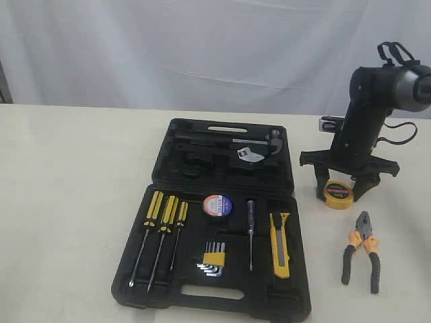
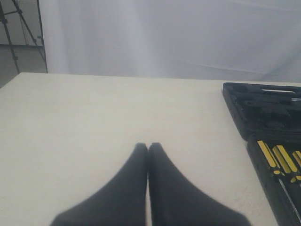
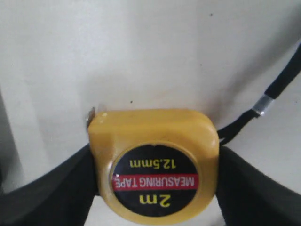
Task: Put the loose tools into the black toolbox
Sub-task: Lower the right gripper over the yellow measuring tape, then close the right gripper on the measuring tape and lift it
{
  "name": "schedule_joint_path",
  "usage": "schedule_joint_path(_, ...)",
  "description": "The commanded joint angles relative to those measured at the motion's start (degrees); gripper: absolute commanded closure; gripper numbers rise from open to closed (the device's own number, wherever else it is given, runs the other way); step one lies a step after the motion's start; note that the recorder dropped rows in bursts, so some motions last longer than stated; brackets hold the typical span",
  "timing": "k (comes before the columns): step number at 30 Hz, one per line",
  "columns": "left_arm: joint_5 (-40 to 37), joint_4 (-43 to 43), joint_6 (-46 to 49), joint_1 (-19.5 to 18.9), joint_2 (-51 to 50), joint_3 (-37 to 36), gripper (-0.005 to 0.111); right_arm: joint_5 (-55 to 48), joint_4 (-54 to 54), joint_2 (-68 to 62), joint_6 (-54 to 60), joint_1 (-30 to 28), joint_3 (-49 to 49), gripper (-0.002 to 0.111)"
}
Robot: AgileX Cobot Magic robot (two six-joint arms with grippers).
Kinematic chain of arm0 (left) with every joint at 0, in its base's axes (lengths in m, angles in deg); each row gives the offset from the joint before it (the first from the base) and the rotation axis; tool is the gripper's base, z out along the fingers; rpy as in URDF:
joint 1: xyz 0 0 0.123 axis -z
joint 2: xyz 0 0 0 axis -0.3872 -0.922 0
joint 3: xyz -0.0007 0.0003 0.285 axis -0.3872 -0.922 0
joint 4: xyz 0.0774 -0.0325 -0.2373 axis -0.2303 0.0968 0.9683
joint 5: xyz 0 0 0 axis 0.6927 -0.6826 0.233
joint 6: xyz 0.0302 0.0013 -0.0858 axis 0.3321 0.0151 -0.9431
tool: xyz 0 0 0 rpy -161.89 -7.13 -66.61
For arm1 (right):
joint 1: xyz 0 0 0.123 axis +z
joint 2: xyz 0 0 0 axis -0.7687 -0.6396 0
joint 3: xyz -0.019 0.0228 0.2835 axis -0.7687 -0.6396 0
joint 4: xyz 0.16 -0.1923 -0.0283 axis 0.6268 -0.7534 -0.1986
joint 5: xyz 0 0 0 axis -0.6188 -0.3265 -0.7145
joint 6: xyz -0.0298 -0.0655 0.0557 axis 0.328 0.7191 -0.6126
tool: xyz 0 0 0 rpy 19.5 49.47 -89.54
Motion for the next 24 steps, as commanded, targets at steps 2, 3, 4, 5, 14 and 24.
schedule_joint_path(2,0.0,0.1,-0.1,0.1,0.2,-0.1,0.107,0.1,-0.5,0.1,-0.2,-0.2,0.4,0.079)
schedule_joint_path(3,0.0,0.1,-0.1,0.1,0.2,-0.1,0.107,-0.1,-0.5,0.1,-0.2,-0.2,0.4,0.084)
schedule_joint_path(4,0.0,0.1,-0.1,0.1,0.2,-0.1,0.107,-0.4,-0.5,0.2,-0.2,-0.2,0.4,0.089)
schedule_joint_path(5,0.0,0.1,-0.1,0.1,0.2,-0.1,0.107,-0.5,-0.5,0.5,-0.2,-0.2,0.4,0.093)
schedule_joint_path(14,0.0,0.1,-0.1,0.1,0.2,-0.1,0.107,-2.3,-0.5,7.9,-0.2,1.1,0.4,0.096)
schedule_joint_path(24,0.0,0.1,-0.1,0.1,0.2,-0.1,0.107,1.2,-0.5,11.8,-5.6,12.0,0.4,0.096)
